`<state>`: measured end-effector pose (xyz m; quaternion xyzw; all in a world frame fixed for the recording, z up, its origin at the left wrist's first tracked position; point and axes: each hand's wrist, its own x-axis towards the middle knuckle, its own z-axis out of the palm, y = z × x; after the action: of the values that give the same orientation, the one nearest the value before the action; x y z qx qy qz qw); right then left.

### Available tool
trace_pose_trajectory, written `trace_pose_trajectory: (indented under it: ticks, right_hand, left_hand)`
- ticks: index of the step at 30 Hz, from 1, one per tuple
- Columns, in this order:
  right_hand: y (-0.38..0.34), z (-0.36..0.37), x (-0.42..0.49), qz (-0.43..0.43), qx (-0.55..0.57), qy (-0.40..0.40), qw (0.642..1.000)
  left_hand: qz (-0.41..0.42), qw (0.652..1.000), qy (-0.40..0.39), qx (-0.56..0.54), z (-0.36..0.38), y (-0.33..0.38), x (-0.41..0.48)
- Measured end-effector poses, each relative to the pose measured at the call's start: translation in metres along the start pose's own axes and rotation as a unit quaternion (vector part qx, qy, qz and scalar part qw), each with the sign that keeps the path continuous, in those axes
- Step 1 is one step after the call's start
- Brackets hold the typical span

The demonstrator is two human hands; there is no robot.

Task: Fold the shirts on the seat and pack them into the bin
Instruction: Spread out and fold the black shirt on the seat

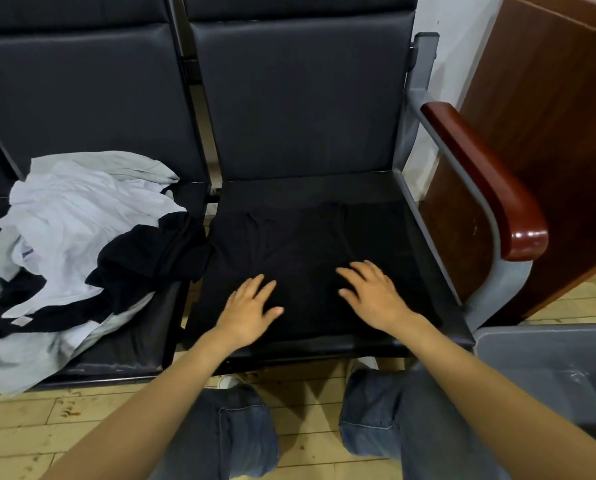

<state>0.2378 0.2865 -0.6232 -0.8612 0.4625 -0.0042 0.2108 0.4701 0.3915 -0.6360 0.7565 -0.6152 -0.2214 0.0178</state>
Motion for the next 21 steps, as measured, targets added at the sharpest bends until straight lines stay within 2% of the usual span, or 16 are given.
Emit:
trace_pose_trajectory:
  ticks: [2, 4, 12, 13, 15, 17, 19, 21]
  right_hand:
    - [-0.008, 0.005, 0.017, 0.028, -0.024, -0.097, 0.995]
    - [-0.003, 0.008, 0.03, 0.075, -0.049, -0.137, 0.986]
    - [0.012, -0.009, 0.056, 0.154, -0.081, -0.144, 0.974]
    - [0.003, -0.01, 0.062, 0.149, -0.087, -0.116, 0.978]
    - [-0.021, -0.009, 0.078, 0.091, -0.061, -0.011, 0.994]
    - [-0.048, -0.004, 0.1, 0.008, 0.009, 0.062, 0.998]
    - [-0.078, 0.004, 0.128, -0.044, 0.064, 0.044, 0.996]
    - [-0.107, 0.011, 0.156, -0.071, 0.091, 0.022, 0.993]
  left_hand:
    - [-0.028, 0.998, -0.058, 0.017, 0.004, 0.011, 0.015]
    - [-0.036, 0.996, -0.08, 0.016, 0.008, 0.014, 0.027]
    - [0.018, 0.996, -0.08, -0.042, 0.002, 0.01, 0.057]
    - [0.026, 0.996, -0.054, -0.066, -0.001, 0.009, 0.057]
    - [0.018, 0.99, 0.077, -0.118, -0.01, 0.0, 0.052]
    - [-0.037, 0.971, 0.195, -0.131, -0.022, -0.016, 0.044]
    - [-0.123, 0.966, 0.201, -0.106, -0.03, -0.037, 0.034]
    - [-0.199, 0.964, 0.149, -0.098, -0.032, -0.054, 0.023]
